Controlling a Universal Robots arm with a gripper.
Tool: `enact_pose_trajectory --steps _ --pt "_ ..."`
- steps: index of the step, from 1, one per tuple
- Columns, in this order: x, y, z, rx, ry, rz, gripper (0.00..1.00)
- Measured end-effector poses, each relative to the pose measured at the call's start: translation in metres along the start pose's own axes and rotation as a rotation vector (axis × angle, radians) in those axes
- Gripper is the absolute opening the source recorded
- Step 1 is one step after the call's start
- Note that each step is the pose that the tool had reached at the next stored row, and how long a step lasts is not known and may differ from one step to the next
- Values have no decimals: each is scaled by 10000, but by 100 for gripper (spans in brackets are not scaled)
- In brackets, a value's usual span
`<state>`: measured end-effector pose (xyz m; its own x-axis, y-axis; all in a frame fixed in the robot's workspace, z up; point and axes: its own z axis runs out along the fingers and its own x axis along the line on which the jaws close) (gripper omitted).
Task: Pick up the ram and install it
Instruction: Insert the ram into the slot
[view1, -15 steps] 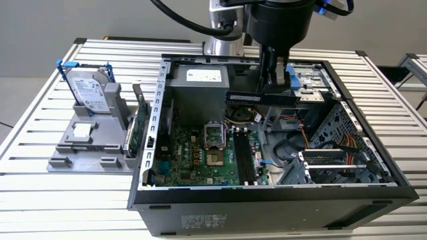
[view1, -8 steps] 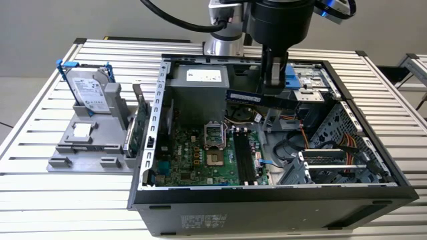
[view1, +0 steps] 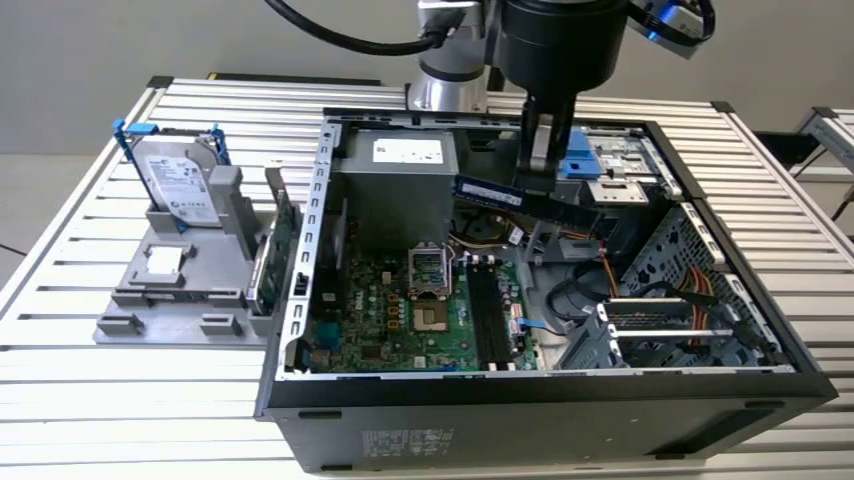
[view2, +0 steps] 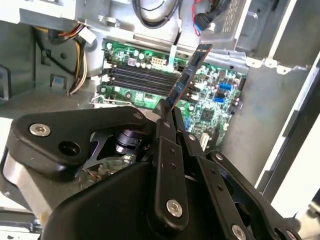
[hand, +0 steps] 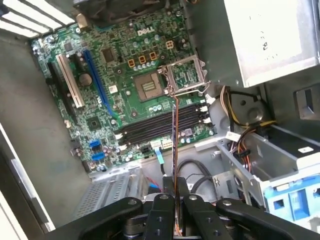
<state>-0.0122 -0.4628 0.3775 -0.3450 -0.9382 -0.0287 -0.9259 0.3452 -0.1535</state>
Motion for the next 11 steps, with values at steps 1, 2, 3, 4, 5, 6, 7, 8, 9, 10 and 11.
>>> enact_pose_trajectory --steps 1,2,3,4,5,6,7,8,9,10,11 --pt "0 0 0 6 28 184 0" --pt "0 0 0 11 57 366 0" --pt "0 0 0 16 84 543 0" --pt "0 0 0 21 112 722 0" --pt "0 0 1 26 139 905 0" --pt "0 0 1 32 167 1089 0" --pt "0 0 1 37 195 1265 0" --pt "0 0 1 42 223 1438 0" --pt "1 0 0 48 252 1621 0" --pt "1 0 1 53 279 1803 0" --pt "1 0 1 59 308 1988 0"
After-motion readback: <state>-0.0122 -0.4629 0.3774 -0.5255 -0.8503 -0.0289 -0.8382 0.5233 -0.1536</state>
